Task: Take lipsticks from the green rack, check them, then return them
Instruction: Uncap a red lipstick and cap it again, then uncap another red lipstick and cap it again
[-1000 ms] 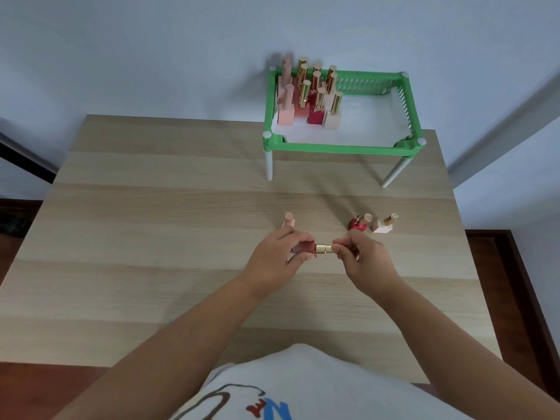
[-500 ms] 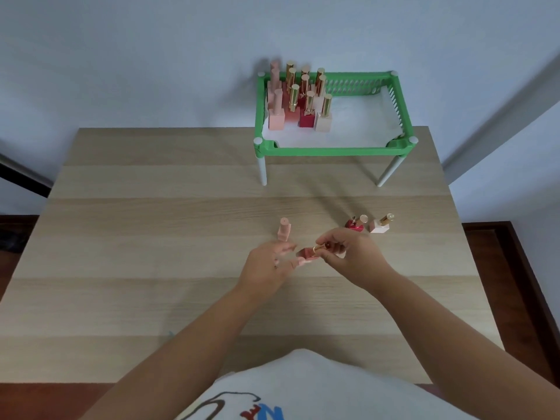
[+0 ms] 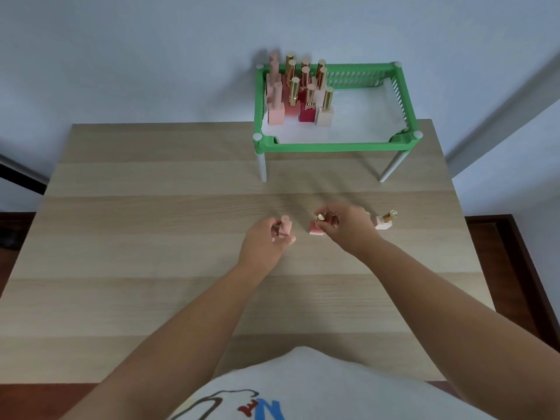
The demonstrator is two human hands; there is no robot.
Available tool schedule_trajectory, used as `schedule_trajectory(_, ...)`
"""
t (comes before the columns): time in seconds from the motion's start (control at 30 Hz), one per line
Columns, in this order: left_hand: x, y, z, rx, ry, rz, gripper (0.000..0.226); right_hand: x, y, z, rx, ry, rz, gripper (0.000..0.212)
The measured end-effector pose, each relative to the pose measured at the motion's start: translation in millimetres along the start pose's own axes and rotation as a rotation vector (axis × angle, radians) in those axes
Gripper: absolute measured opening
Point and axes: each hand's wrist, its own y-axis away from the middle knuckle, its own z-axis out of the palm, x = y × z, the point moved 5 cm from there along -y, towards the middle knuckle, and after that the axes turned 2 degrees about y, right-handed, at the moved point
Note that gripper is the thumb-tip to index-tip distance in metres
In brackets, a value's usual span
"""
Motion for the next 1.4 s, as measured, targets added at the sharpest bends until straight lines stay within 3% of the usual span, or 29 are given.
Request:
schedule_trajectory(0.5,2,-14,-3,-0.007,-0.201,0.142,0.012,-20,-9,9,-0.021,-0.019,-0.114,0.019)
schedule_trajectory(0.6,0,-13,-2,-0.004,-0.163,0.137,0.020,-20,-8,12,-0.037,-0.036,-0.093,0.023)
schedule_trajectory(0.77,-3,-5,-3,0.017,-0.037,0.057,0.051,-19,-2,-1,-0.051,-0.096,-0.044,0.044)
schedule_trajectory(0.87,-11,6,-1,0.082,0.089,-0.068,0.065,-14,4,-27,0.062,-0.028,-0.077,0.037)
schedule_trajectory(0.97,-18,20,4,0.150,0.194,-0.122,0.056,-2,10,-57,0.165,0.032,-0.082,0.023)
schedule_trajectory(1.13,-12,36,23,0.002,0.192,-0.074,0.040,29,9,-67,0.068,0.220,0.068,0.020)
schedule_trajectory(1.4,15,39,49,-0.226,0.049,0.170,0.023,39,8,-41,-0.009,0.244,0.188,0.020)
